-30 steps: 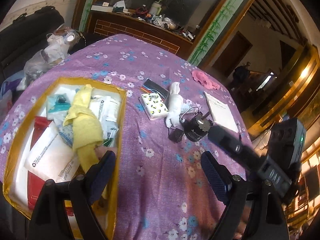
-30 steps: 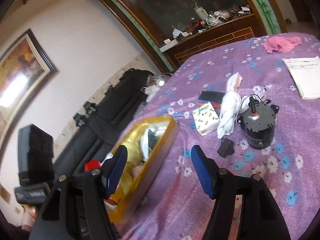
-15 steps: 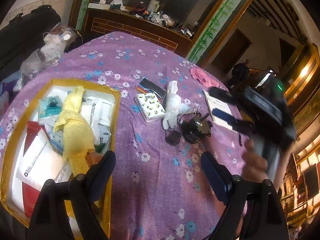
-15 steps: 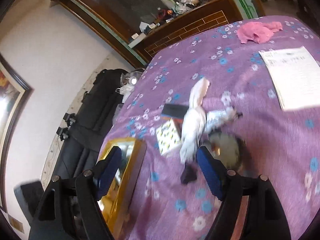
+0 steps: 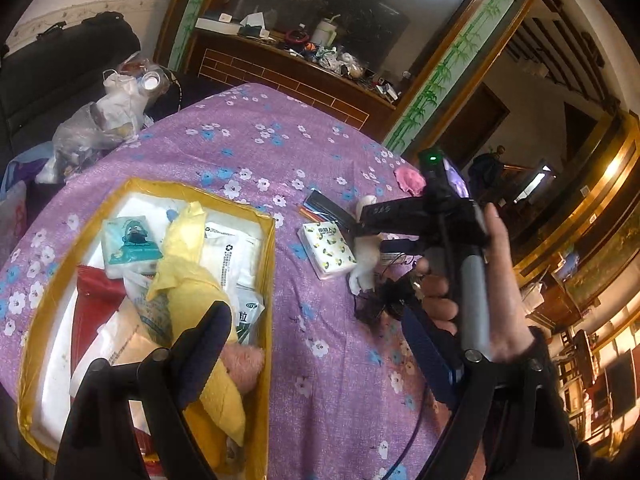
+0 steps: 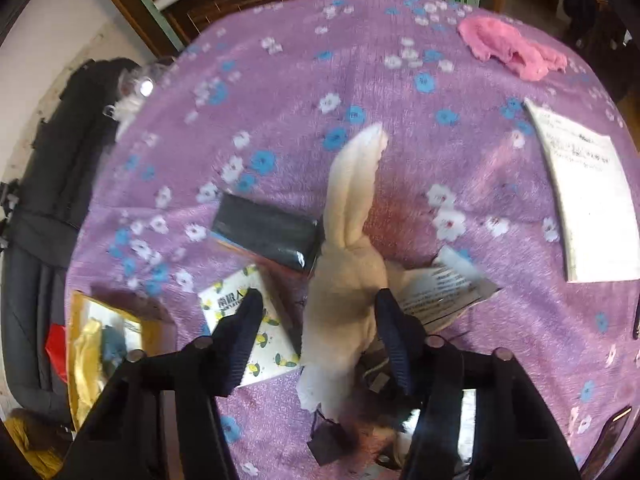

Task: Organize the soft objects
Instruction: 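Grasp white plush rabbit with right tool while left tool grasps yellow-patterned tissue box, then drop tissue box into box with left tool while right tool drops white rabbit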

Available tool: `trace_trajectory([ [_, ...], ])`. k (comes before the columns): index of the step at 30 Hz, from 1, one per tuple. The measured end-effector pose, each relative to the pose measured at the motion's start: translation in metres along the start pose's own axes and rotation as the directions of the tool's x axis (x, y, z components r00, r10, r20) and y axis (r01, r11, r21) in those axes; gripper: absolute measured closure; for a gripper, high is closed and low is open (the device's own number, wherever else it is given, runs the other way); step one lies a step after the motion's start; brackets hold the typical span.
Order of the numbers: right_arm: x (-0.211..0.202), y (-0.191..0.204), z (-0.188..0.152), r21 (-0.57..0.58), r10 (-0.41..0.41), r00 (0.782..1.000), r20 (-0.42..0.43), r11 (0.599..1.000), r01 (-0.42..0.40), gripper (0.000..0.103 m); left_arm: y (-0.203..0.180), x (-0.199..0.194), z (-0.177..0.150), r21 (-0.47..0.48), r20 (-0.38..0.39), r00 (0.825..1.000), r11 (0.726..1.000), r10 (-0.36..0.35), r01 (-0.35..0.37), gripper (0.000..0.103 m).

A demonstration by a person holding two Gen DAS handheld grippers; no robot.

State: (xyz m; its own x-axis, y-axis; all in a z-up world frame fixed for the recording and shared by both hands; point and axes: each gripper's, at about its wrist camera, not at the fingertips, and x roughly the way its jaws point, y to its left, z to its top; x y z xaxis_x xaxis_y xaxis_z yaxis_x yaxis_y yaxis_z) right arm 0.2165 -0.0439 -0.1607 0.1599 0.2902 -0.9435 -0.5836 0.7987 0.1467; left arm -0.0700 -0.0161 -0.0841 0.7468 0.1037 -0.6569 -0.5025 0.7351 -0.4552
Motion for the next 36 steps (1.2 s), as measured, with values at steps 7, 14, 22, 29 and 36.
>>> trace_trajectory([
  [7,-0.021,-0.005,-0.011,-0.047,0.054,0.992,0.111,0.998,-0.049,0.078,-0.011,0.023,0.010,0.012,-0.067,0.997,1.000,0.027,-0.026,0.013],
  [14,-0.103,-0.054,-0.056,-0.094,0.365,0.815,0.451,0.927,-0.363,0.078,-0.048,0.080,0.031,0.129,-0.189,0.976,0.988,0.106,-0.082,0.013],
  [22,-0.105,-0.107,-0.063,-0.051,0.492,0.679,0.545,0.827,-0.559,0.077,-0.052,0.177,0.065,0.027,-0.298,0.942,0.988,0.155,-0.154,0.013],
  [29,-0.101,-0.107,-0.064,-0.017,0.424,0.714,0.557,0.865,-0.502,0.077,-0.045,0.237,0.067,0.011,-0.382,0.879,0.952,0.286,-0.305,0.014],
  [36,-0.095,-0.106,-0.062,-0.025,0.432,0.719,0.545,0.865,-0.500,0.077,-0.049,0.234,0.064,0.030,-0.354,0.874,0.938,0.332,-0.344,0.040],
])
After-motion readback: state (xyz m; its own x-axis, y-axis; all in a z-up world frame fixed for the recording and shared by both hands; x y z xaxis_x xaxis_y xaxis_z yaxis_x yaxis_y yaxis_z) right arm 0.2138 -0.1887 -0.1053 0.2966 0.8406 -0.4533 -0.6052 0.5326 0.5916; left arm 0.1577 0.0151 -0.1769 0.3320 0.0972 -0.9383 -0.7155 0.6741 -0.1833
